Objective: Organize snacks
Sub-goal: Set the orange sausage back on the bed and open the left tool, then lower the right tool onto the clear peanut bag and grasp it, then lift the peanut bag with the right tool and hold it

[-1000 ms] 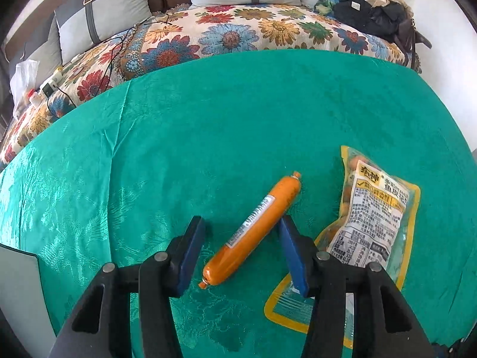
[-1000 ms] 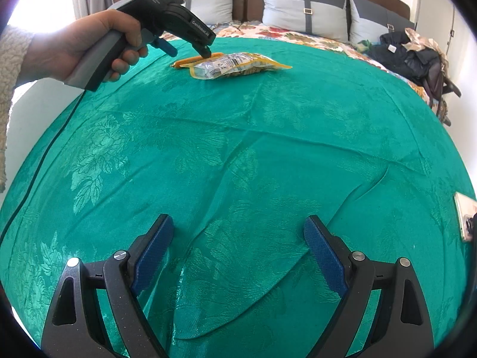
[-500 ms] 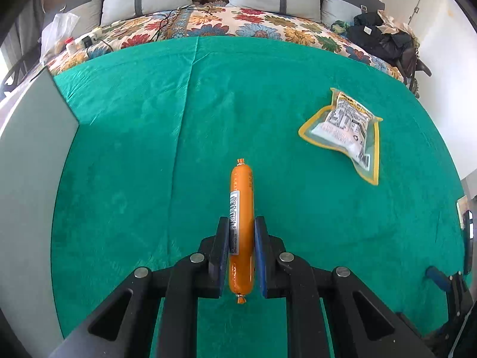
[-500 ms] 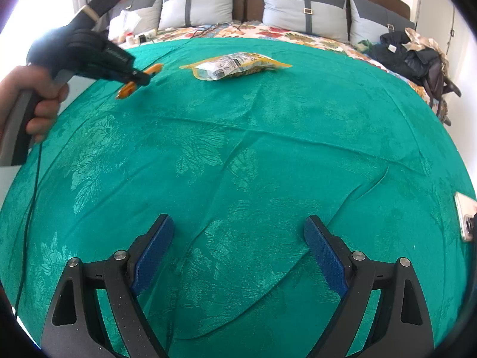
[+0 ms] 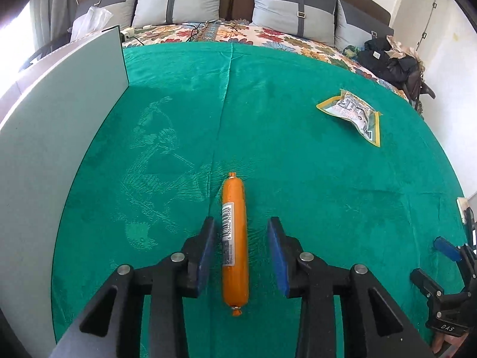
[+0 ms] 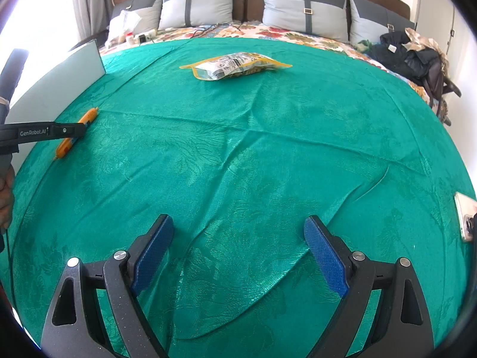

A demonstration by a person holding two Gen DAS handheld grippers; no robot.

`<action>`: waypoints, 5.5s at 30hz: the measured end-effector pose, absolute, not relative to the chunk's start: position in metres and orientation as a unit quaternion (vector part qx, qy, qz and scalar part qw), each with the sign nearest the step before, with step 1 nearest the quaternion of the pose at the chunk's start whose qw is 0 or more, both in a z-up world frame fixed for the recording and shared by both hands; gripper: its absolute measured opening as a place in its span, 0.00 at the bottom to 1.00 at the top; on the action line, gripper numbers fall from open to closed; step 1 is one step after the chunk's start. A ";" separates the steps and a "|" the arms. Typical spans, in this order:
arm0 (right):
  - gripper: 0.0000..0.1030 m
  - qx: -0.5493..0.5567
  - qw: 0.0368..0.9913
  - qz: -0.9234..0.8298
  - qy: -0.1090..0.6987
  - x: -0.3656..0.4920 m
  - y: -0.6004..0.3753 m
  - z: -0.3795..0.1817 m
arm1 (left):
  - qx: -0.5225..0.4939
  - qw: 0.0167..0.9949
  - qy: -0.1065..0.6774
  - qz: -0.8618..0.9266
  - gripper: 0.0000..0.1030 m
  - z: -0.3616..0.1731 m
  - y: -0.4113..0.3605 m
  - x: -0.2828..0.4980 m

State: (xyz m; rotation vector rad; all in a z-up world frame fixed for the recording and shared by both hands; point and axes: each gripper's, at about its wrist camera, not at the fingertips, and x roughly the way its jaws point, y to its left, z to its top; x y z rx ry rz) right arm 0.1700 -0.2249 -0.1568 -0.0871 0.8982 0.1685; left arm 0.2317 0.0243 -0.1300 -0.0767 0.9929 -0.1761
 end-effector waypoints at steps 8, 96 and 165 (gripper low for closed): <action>0.89 -0.042 0.897 0.081 0.433 0.170 -0.225 -0.157 | 0.050 0.879 0.467 -0.088 0.78 -0.134 -0.009 0.230; 0.88 -0.068 0.894 0.111 0.428 0.161 -0.191 -0.162 | 0.001 0.889 0.459 -0.008 1.00 -0.145 0.032 0.225; 0.92 -0.055 0.894 0.102 0.433 0.166 -0.196 -0.162 | 0.001 0.888 0.459 -0.008 1.00 -0.146 0.032 0.225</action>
